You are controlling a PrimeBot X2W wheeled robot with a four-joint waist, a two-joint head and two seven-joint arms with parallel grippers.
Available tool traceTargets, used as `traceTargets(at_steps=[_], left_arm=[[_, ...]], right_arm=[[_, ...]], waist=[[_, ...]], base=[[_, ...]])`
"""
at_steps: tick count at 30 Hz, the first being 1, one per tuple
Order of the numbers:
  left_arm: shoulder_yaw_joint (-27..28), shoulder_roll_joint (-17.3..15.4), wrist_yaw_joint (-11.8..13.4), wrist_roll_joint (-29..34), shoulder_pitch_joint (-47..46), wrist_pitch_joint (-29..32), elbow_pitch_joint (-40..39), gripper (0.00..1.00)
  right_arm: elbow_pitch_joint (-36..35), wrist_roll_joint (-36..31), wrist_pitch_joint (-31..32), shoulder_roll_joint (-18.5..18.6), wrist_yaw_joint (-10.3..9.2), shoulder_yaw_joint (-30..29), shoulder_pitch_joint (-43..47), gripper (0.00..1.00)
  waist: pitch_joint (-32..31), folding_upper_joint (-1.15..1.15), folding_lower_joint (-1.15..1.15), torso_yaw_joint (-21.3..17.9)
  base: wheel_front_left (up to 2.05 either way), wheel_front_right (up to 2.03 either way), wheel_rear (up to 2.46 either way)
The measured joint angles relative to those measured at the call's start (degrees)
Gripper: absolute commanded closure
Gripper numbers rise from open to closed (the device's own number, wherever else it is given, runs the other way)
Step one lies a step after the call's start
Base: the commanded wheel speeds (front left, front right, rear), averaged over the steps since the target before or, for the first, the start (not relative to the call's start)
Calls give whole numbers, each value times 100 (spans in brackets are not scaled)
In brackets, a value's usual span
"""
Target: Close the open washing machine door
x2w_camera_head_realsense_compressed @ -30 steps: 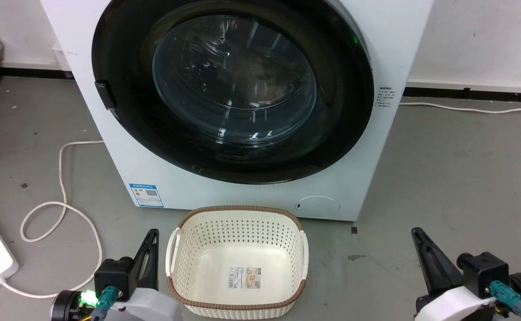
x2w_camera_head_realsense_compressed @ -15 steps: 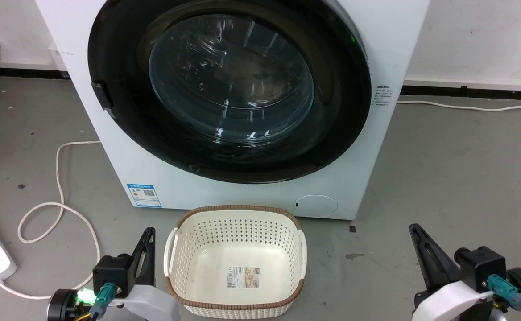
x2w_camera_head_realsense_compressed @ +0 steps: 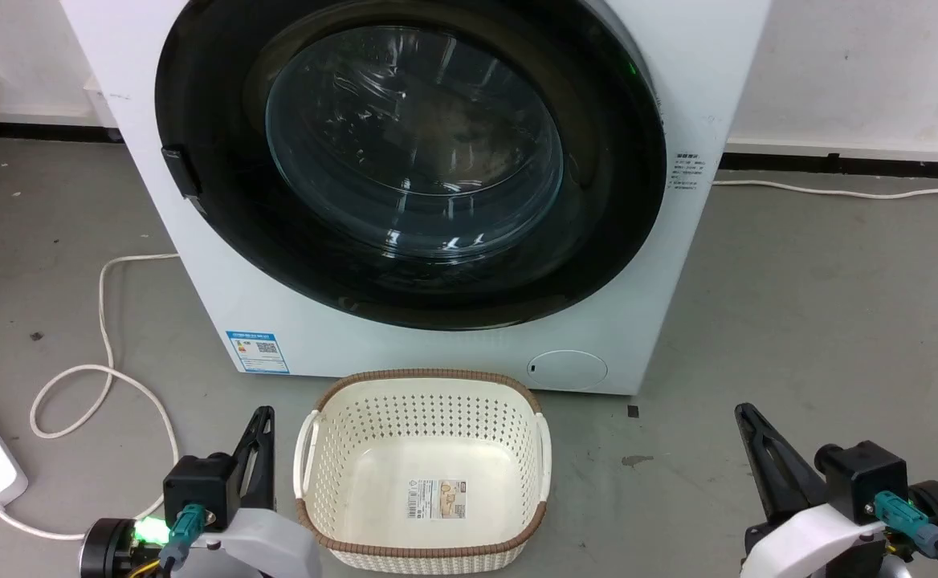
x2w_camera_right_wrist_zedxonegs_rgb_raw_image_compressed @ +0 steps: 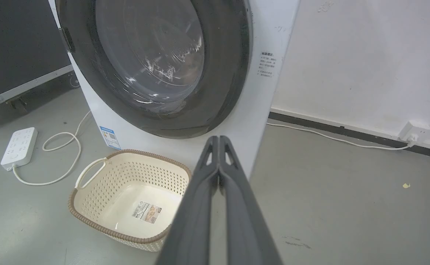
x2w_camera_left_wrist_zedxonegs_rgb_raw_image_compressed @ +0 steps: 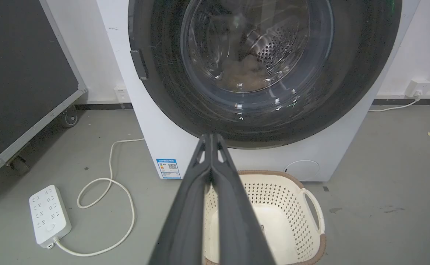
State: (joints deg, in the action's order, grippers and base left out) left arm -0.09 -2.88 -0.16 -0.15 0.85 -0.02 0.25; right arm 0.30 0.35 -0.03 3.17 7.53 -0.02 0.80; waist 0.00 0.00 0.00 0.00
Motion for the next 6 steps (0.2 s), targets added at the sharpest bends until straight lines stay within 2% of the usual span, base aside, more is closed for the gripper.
traceTargets(at_steps=[6], left_arm=[[2,0,0,0,0,0,0,100]], right_arm=[[-1,0,0,0,0,1,-1,100]], waist=[[0,0,0,0]], base=[[0,0,0]])
